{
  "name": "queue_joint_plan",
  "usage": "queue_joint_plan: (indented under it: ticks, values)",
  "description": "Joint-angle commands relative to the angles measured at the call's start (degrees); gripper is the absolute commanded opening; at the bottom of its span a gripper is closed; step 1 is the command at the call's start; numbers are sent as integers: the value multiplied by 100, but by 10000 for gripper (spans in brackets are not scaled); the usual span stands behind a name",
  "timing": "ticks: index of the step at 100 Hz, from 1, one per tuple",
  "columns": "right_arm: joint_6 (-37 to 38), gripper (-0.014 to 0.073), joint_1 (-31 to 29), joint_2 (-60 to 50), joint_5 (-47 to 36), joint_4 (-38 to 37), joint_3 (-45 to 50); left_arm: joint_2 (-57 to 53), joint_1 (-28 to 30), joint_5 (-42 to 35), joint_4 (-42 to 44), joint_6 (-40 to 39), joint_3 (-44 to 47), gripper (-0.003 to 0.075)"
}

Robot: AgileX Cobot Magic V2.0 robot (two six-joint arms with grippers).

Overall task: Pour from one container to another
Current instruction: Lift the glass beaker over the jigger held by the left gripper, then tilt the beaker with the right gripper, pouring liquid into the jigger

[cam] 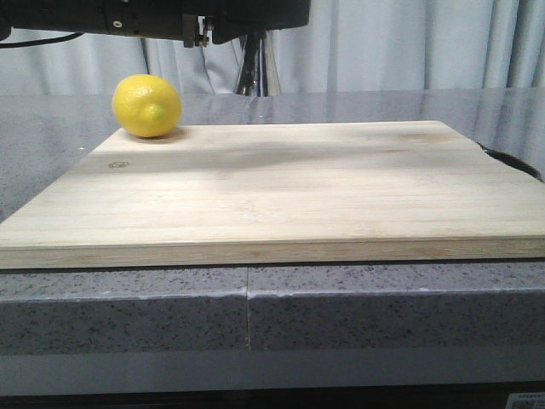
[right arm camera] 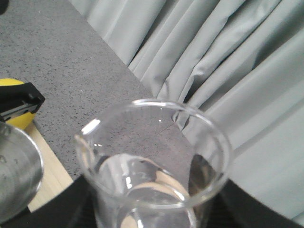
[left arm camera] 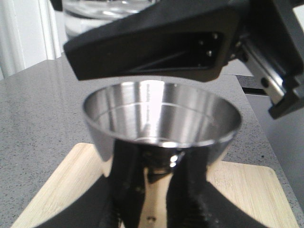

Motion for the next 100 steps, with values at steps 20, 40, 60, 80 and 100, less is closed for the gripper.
queue_joint_plan:
  ticks: [20,40,60,80,100]
  values:
    - [-32,294,5,-207,-382,-935,-220,-338,-49,613,-521,-53,-162,205]
    - [-32,294,5,-207,-422,-1311,-220,-338,-49,613,-521,-53,-162,205]
    - [-32,294,81,-197,-464,-1616,-220,-338,-49,613,-521,-53,-162,205]
    - [-32,294,147,-197,-464,-1781,-220,-338,-49,613,-521,-53,-162,205]
    - [-32,294,159,-175,-380,-1814,-279,-338,-49,613,-521,-53,-162,205]
